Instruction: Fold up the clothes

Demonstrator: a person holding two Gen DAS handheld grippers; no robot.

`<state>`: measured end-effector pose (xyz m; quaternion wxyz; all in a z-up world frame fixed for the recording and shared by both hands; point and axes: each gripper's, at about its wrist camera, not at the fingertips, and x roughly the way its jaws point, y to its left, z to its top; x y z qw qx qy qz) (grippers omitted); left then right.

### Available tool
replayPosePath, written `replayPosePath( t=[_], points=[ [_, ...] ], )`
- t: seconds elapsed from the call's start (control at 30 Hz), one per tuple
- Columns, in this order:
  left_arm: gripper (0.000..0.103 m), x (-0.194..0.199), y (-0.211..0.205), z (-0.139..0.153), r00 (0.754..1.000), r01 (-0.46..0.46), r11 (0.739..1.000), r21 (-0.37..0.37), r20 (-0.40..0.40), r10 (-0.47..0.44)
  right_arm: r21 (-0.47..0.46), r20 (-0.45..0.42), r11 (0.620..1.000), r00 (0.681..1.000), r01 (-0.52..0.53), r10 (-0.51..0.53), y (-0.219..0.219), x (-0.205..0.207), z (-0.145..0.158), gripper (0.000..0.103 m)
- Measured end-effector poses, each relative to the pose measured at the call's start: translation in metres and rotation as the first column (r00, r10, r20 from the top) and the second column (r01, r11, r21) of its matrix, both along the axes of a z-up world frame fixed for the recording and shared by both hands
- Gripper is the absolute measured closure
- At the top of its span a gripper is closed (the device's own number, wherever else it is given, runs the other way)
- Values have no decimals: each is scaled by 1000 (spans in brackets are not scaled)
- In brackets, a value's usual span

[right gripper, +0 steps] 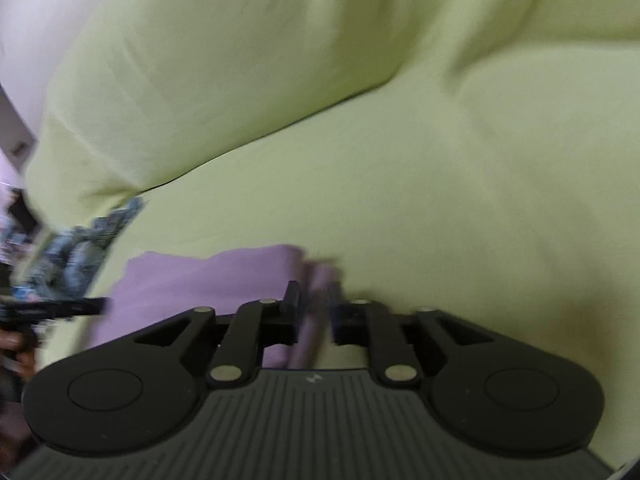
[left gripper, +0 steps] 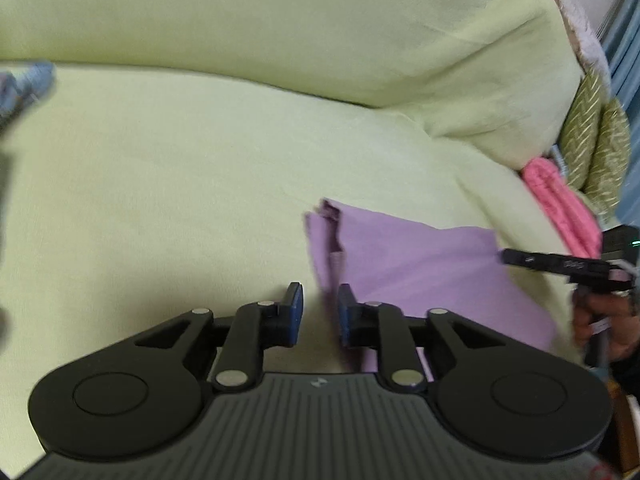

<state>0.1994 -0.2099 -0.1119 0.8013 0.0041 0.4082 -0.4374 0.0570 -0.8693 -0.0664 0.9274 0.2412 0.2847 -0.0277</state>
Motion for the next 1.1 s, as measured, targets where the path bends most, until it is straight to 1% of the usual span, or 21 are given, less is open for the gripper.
replayPosePath(
  t=[0.07, 0.13, 0.2, 0.27, 0.37, 0.4, 0.43, 0.47, 0.5, 0.53, 0.57, 0.67, 0.7, 0.73, 0.77, 0.8, 0.83, 0.9, 0.97, 1.03, 1.1],
  points=[
    [84, -12, -4, 16, 998, 20, 1000, -16, 62, -19, -17, 72, 1000, 997, -7, 9, 10, -9, 13, 87],
    [84, -25, -16, 25, 993, 81, 996, -34, 93, -77, -47, 115, 997, 991, -62, 67, 29, -3, 20, 87],
    [83, -36, -44, 25, 978, 168, 986, -10, 126, -165, -123, 101, 980, 981, -153, 166, 52, 14, 22, 88],
    [83, -45, -70, 20, 957, 237, 971, 32, 164, -239, -232, 65, 946, 966, -228, 249, 76, 33, 18, 88],
    [82, -44, -95, 0, 940, 268, 956, 121, 186, -287, -402, -10, 853, 933, -333, 359, 107, 59, 8, 88],
    [82, -42, -95, -6, 937, 261, 954, 146, 201, -287, -459, -41, 814, 923, -357, 382, 113, 63, 4, 89],
    [83, -39, -93, -13, 933, 251, 953, 170, 218, -285, -528, -80, 759, 912, -380, 401, 119, 64, -1, 91],
    [83, -37, -87, -16, 928, 255, 954, 160, 235, -288, -577, -99, 718, 907, -388, 410, 121, 63, -5, 91],
    [87, -34, -81, -16, 930, 243, 957, 157, 242, -276, -604, -103, 700, 908, -382, 406, 119, 61, -5, 91],
    [92, -30, -75, -16, 933, 228, 961, 156, 246, -261, -604, -108, 705, 914, -372, 390, 112, 58, -5, 91],
    [92, -27, -69, -16, 936, 213, 965, 155, 251, -247, -593, -108, 724, 925, -353, 363, 101, 54, -6, 90],
    [92, -18, -56, -18, 940, 169, 970, 175, 268, -212, -507, -94, 816, 958, -279, 269, 59, 41, -9, 90],
    [82, -15, -54, -18, 942, 152, 970, 188, 271, -200, -494, -101, 832, 967, -253, 234, 50, 36, -9, 88],
    [75, -14, -52, -16, 942, 135, 971, 197, 278, -187, -484, -104, 845, 974, -228, 203, 44, 32, -6, 78],
    [76, -17, -51, -11, 939, 125, 970, 206, 292, -183, -459, -93, 867, 981, -197, 173, 39, 24, -1, 78],
    [83, -21, -51, -5, 934, 117, 970, 215, 307, -181, -430, -81, 888, 986, -164, 143, 34, 15, 4, 78],
    [85, -25, -51, 1, 930, 109, 969, 224, 322, -179, -371, -53, 918, 990, -138, 128, 26, 5, 7, 78],
    [85, -42, -57, 17, 907, 157, 962, 223, 352, -229, -255, -42, 953, 987, -163, 157, 22, 1, -1, 78],
    [84, -62, -69, 29, 882, 250, 944, 215, 351, -314, -137, -31, 972, 981, -192, 190, 19, -2, -11, 72],
    [83, -79, -86, 36, 851, 361, 911, 198, 329, -408, -18, -16, 975, 975, -221, 221, 16, -4, -20, 69],
    [83, -94, -110, 38, 815, 465, 866, 182, 294, -500, 101, 2, 963, 968, -249, 250, 13, -7, -30, 69]
  ],
)
